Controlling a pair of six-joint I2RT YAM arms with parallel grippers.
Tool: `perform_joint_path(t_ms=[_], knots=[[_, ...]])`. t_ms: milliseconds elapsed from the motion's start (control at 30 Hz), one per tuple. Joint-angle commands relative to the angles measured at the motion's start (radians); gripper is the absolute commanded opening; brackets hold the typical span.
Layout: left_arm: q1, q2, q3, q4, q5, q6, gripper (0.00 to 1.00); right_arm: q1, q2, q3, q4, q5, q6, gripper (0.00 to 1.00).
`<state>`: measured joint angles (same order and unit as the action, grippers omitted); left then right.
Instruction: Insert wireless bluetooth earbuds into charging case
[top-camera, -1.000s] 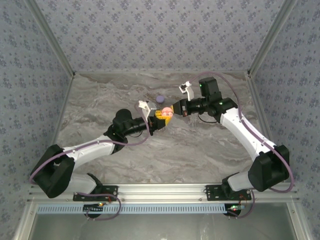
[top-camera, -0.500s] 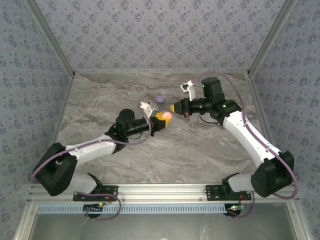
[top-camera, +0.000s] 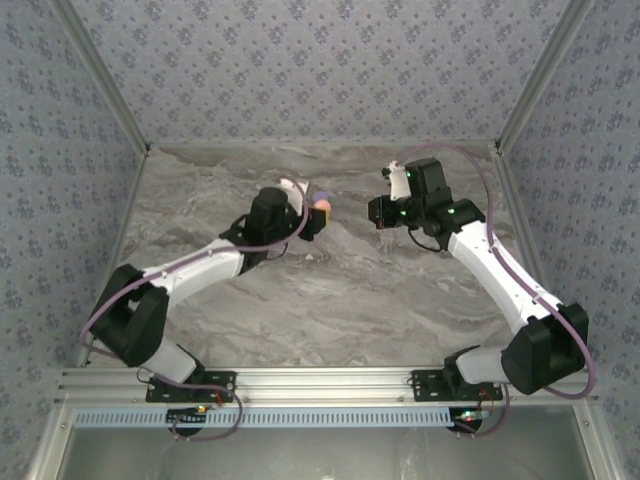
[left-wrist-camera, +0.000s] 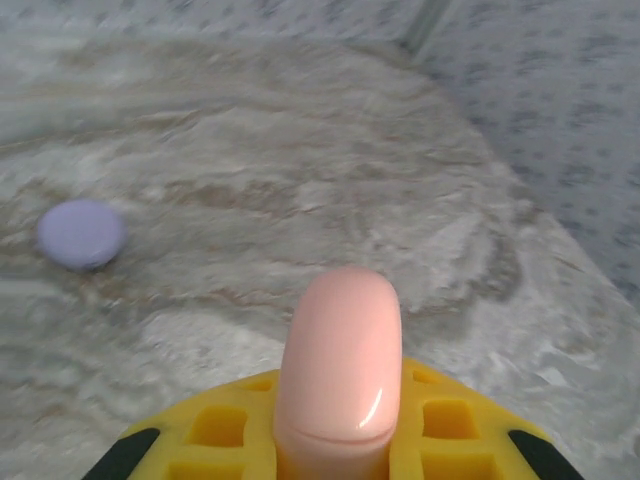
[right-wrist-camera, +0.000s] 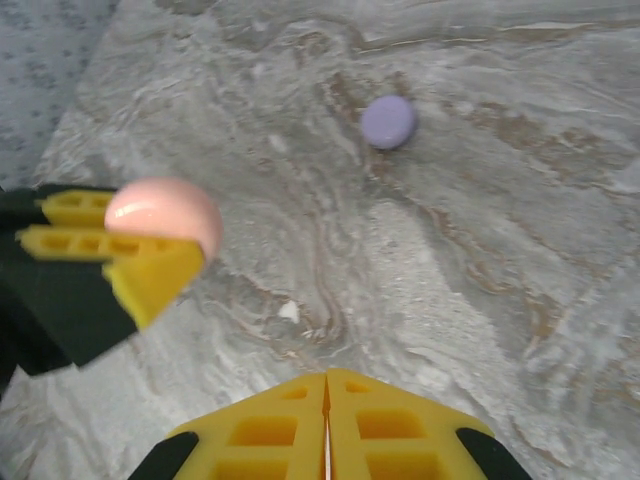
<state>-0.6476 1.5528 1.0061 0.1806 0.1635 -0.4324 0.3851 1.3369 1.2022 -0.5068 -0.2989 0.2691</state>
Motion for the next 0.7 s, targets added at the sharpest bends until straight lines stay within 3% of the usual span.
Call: perform_joint_path(t_ms=[0, 367, 667], knots=[[0.048, 0.100, 0.151, -0.332, -0.010, -0.111, 0.08, -0.011, -0.010, -0.036, -0.042, 0.072, 0.019, 0.10], [0.094, 0.396, 0.411, -0.521, 0.147, -0.121, 0.08, -0.018, -0.008, -0.067, -0.064, 0.092, 0.028, 0.12], [0.119, 0.520, 0.513, -0.554, 0.215, -0.135, 0.08, -0.020, 0.005, -0.073, -0.068, 0.087, 0.036, 0.12]])
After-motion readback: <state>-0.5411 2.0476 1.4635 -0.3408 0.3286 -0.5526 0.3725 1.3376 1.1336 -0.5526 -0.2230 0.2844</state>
